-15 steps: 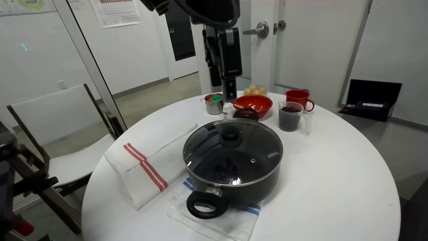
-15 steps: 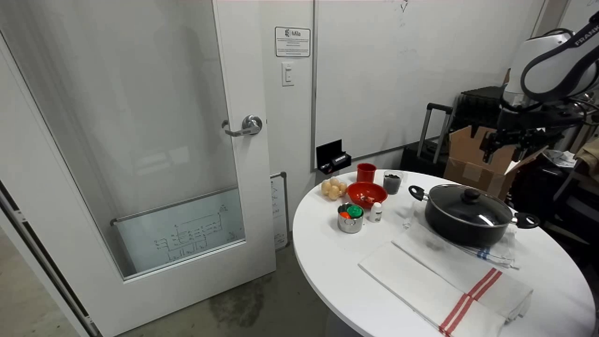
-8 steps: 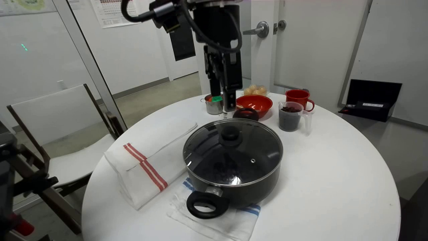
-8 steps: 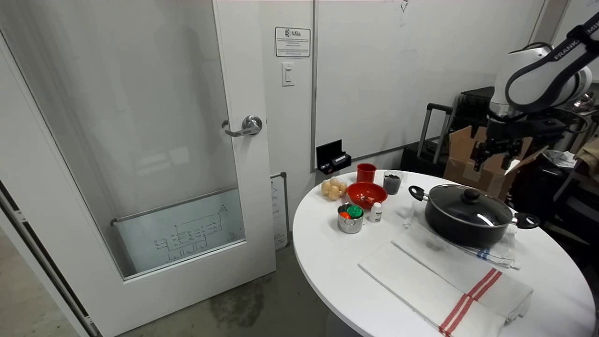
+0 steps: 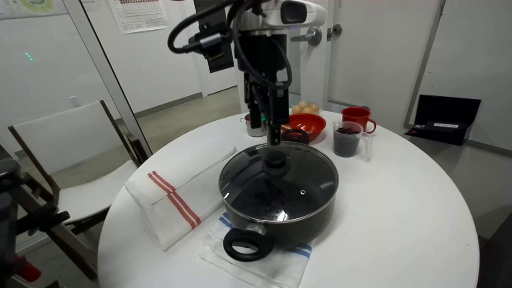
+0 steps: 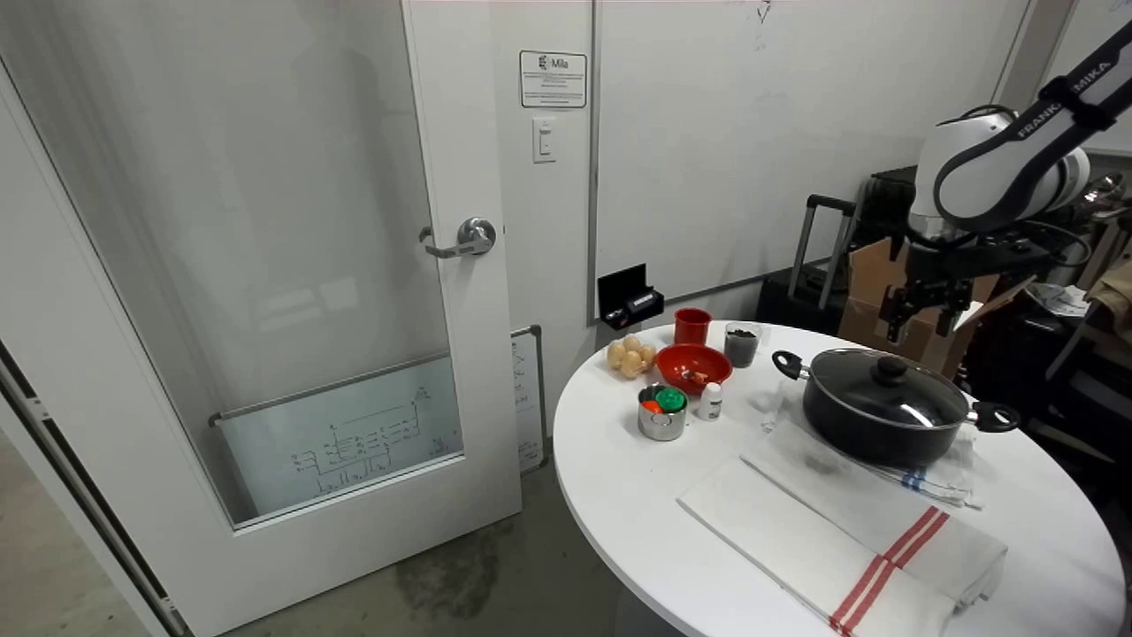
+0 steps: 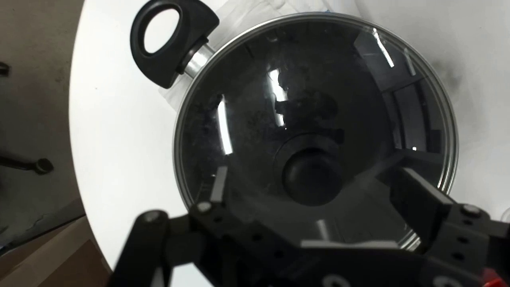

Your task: Remove the lid from the pot

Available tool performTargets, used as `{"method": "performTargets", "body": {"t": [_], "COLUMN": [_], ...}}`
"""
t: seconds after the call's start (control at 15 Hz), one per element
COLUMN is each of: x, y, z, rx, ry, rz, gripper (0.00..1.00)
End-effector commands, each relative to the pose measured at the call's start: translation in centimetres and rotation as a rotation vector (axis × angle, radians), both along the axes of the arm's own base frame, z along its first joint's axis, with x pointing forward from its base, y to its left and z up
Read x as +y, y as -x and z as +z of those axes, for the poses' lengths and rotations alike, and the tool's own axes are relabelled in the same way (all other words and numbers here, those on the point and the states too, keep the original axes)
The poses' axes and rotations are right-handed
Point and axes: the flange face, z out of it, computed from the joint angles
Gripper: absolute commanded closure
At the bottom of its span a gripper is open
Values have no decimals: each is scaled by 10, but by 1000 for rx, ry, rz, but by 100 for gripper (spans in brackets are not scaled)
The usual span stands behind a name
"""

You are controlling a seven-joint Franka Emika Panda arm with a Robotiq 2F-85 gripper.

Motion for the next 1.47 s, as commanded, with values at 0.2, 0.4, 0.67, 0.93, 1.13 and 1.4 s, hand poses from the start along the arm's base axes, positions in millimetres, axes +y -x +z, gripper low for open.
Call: {"method": "performTargets", "body": {"t": [0.2,0.4,0.67,0.93,1.13,1.4], "x": [-3,-2,-5,-11,-16,-16], "y": [-10,-13,-17,-20,-21,-22], "z": [-28,-35,-40,-47,-55,-62], "rx": [40,45,42,45,59,67], "ry": [-55,-71,-96,-116,-123,-123], "rz": [34,44,55,55,54,61], "gripper": [0,0,0,0,0,0]}}
